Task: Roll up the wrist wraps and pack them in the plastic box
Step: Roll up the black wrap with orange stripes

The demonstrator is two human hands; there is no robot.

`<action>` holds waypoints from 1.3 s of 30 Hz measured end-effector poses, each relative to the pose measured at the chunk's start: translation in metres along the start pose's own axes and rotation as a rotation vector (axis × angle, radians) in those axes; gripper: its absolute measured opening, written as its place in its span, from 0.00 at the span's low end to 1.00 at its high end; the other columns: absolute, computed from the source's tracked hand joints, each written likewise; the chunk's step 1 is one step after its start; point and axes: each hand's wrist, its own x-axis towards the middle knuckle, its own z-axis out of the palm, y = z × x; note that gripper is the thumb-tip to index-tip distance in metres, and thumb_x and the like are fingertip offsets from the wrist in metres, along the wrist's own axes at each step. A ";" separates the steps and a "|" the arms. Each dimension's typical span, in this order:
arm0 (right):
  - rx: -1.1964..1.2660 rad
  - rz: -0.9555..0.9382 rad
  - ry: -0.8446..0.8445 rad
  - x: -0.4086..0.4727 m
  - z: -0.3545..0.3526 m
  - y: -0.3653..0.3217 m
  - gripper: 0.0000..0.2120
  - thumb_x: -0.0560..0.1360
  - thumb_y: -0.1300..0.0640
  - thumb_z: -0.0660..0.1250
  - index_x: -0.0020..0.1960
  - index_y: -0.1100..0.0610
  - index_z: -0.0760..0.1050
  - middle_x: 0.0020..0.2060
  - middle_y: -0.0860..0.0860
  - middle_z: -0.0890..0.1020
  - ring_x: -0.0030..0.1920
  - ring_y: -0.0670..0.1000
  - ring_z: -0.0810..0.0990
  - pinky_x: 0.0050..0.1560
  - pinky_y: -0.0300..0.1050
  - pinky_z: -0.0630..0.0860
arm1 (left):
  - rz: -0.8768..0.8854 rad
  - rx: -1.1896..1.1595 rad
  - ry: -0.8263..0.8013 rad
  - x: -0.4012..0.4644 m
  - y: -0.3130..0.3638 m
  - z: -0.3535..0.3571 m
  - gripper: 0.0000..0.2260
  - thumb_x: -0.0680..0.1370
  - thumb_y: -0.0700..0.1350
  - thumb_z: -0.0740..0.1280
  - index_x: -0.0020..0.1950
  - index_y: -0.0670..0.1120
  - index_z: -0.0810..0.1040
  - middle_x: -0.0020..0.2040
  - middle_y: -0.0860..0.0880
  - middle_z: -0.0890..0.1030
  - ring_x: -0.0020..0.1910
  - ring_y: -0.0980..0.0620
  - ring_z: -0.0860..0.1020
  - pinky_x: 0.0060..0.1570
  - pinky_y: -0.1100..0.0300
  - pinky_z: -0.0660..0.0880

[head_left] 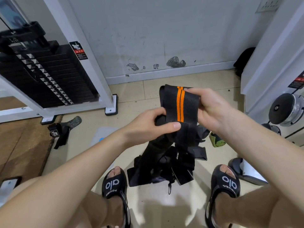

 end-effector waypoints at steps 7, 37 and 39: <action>0.164 -0.127 0.145 0.020 -0.009 -0.009 0.09 0.83 0.67 0.58 0.54 0.67 0.77 0.39 0.59 0.85 0.38 0.52 0.86 0.46 0.44 0.85 | -0.063 -0.163 0.000 0.003 0.002 0.007 0.11 0.82 0.45 0.69 0.50 0.36 0.79 0.43 0.46 0.82 0.39 0.59 0.80 0.40 0.73 0.73; -1.118 0.018 0.563 0.048 -0.067 0.025 0.19 0.73 0.61 0.71 0.61 0.61 0.69 0.57 0.57 0.74 0.49 0.59 0.79 0.45 0.49 0.78 | -0.208 -0.060 0.057 0.004 0.001 -0.020 0.11 0.75 0.51 0.78 0.40 0.47 0.80 0.37 0.51 0.83 0.36 0.54 0.80 0.41 0.61 0.76; -1.266 -0.192 0.440 0.038 -0.054 0.027 0.18 0.74 0.59 0.71 0.62 0.56 0.70 0.56 0.54 0.74 0.52 0.59 0.78 0.50 0.49 0.74 | -0.222 -0.041 0.053 0.005 0.001 -0.020 0.11 0.74 0.51 0.79 0.43 0.47 0.81 0.39 0.49 0.84 0.38 0.52 0.82 0.44 0.55 0.77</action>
